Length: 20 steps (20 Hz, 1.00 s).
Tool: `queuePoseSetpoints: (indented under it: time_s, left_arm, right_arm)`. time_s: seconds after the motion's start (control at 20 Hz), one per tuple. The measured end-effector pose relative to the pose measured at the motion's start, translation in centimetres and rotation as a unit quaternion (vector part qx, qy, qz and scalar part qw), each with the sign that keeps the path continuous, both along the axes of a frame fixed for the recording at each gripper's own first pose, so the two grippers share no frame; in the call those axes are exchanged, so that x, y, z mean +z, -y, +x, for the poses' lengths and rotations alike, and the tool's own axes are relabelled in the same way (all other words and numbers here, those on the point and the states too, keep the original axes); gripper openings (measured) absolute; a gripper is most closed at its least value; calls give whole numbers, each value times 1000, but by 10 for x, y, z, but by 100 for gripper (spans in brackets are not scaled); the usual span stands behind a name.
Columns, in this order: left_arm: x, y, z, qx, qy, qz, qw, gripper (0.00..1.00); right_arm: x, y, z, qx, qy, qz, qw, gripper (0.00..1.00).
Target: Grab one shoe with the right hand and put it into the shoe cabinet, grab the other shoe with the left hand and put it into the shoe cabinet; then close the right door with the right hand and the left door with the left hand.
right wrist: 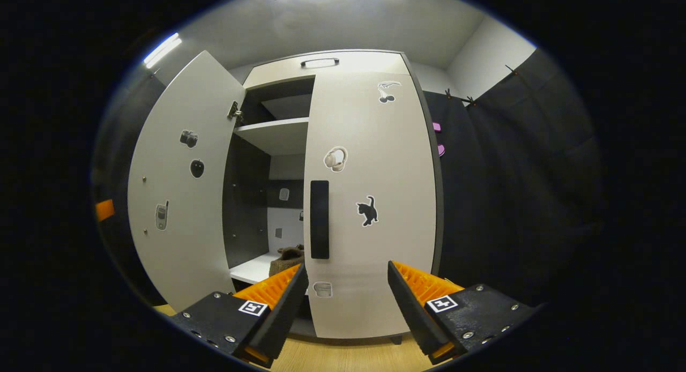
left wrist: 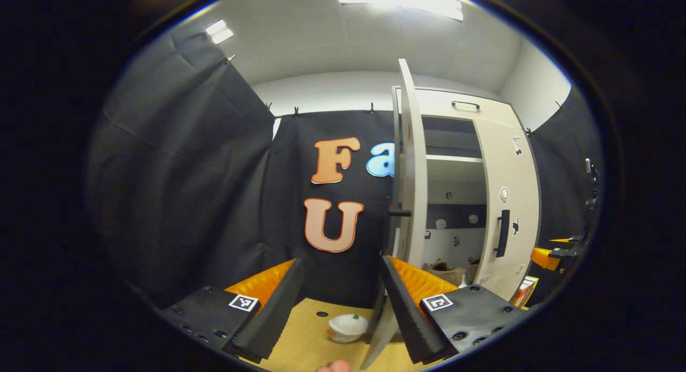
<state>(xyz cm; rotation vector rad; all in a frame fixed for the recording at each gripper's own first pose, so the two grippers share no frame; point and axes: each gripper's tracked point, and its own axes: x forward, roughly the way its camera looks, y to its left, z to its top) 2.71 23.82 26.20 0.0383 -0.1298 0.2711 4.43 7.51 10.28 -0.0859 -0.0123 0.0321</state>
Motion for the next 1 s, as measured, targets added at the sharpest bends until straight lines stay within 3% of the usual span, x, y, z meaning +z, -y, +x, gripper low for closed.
queuePoseSetpoints:
  time_s: [0.1,0.15,0.35,0.45,0.55,0.6,0.65,0.9,1.0]
  left_arm:
    - [9,-10,16,-3,10,-2,1000,99]
    - [9,-10,26,-9,9,-1,1000,95]
    - [-6,-17,59,-9,-12,6,1000,99]
    - [-12,-12,69,-17,-15,0,1000,95]
    - [-14,-15,68,-13,-12,2,1000,92]
    - [-13,-14,69,-17,-11,-2,1000,99]
    - [-14,-12,70,-22,-12,-10,1000,92]
    - [-11,1,66,-34,-11,-15,999,99]
    - [-3,6,65,-39,-2,-13,999,95]
  right_arm:
    - [-3,-3,-7,-1,-4,2,1000,92]
    - [-4,-4,-10,-2,-7,4,1000,92]
    - [-4,-5,-19,-3,-13,-1,1000,92]
    - [0,-1,-23,-7,-10,-4,1000,92]
    - [1,4,-27,-12,-11,-5,1000,92]
    - [2,6,-29,-14,-11,-3,1000,92]
    - [3,9,-29,-16,-11,0,1000,92]
    - [13,17,-33,-19,-4,8,1000,92]
    - [15,22,-35,-21,-1,4,1000,92]
